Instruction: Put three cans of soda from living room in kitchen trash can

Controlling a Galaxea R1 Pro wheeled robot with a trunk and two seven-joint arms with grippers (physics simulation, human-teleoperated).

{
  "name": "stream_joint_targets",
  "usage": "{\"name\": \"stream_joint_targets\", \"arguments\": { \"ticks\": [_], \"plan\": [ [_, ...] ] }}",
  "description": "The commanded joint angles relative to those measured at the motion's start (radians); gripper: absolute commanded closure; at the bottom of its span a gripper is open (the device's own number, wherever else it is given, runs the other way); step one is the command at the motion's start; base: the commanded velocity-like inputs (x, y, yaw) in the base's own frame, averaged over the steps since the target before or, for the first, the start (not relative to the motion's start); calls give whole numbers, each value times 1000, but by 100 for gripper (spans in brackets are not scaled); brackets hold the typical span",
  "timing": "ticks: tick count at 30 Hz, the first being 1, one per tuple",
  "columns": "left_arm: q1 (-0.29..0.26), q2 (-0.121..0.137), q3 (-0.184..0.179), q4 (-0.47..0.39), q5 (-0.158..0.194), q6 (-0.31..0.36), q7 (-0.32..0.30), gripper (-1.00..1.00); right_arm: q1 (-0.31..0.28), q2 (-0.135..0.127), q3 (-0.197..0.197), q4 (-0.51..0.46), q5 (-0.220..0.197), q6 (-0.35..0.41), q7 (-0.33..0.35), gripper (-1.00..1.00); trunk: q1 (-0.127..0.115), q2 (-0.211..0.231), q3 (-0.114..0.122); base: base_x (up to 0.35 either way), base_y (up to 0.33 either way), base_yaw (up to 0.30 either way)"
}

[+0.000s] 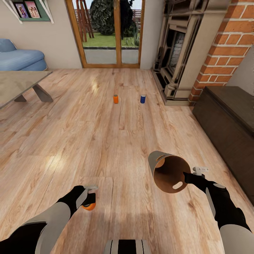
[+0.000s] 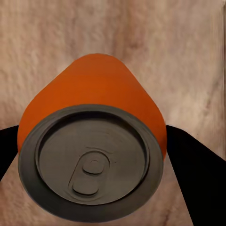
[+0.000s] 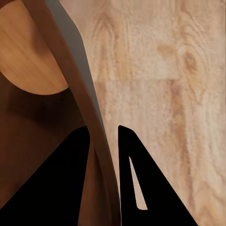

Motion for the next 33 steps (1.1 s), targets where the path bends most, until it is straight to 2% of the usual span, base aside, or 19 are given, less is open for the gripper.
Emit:
{"name": "stream_joint_targets", "arguments": {
  "ticks": [1,4,7,10,13,18,20,22,25,28,33],
  "plan": [
    [0,0,0,1,-1,1,-2,100,0,0,0,-1,-11,2,3,100,0,0,4,0,0,0],
    [0,0,0,1,-3,5,-6,100,0,0,7,-1,-11,8,3,100,-2,1,16,0,0,0],
    [0,0,0,2,-6,9,-7,100,-1,0,20,-2,-11,45,4,100,-3,2,27,0,0,0],
    [-3,-4,-1,2,-8,22,-12,100,-7,-1,59,-12,-10,156,4,100,-5,2,39,0,0,0],
    [-6,-6,-2,-3,-8,54,-14,100,-11,0,95,-18,-10,236,4,100,-6,3,50,0,0,0],
    [-15,-4,-4,-17,-5,87,-22,100,-20,0,135,-24,-9,342,1,100,-8,4,70,0,0,0],
    [-21,-2,-6,-23,-5,110,-32,100,-25,2,155,-25,-9,384,-25,100,-9,5,78,0,0,0],
    [-23,0,-7,-30,-5,134,-43,100,-27,3,165,-25,-10,407,-53,100,-10,5,85,0,0,0],
    [-25,9,-9,-83,-4,196,-99,100,-32,4,178,-25,-16,453,-110,100,-11,6,97,0,0,0],
    [-26,13,-9,-122,-6,231,-147,100,-41,4,182,-24,-18,470,-128,100,-13,7,108,0,0,0],
    [-25,28,-9,-148,-8,248,-181,100,-50,4,186,-18,-13,479,-138,100,-15,8,128,0,0,0]
  ]
}}
